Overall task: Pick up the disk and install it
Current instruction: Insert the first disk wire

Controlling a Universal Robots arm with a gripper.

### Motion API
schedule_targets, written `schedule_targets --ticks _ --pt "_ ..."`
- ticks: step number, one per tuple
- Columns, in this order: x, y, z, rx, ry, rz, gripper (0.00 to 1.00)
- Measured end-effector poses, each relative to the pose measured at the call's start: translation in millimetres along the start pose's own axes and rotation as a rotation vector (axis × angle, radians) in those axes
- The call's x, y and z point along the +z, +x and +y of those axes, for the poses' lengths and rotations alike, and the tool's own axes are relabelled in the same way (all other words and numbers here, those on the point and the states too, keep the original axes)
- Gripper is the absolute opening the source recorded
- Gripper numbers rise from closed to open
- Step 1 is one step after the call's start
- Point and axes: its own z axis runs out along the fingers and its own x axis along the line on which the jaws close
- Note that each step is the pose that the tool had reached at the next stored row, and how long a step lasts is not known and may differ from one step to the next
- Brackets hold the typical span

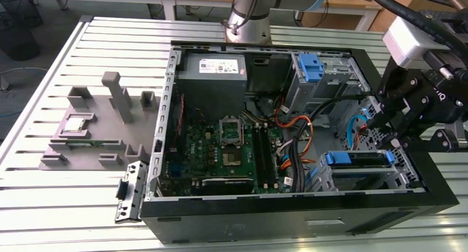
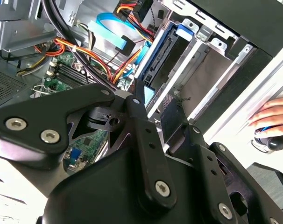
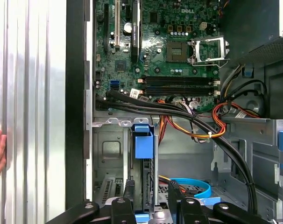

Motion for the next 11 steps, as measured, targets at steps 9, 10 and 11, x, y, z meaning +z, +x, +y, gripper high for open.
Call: schedule_targets --ticks 9,10,11 --pt "4.1 -17.6 0.4 0.000 0.0000 -0.0025 0.42" --pt "5.1 -20.2 0.4 0.000 0.0000 -0.0024 0.42" --pt "6.3 -22.2 0.5 0.000 0.0000 -0.0025 0.42"
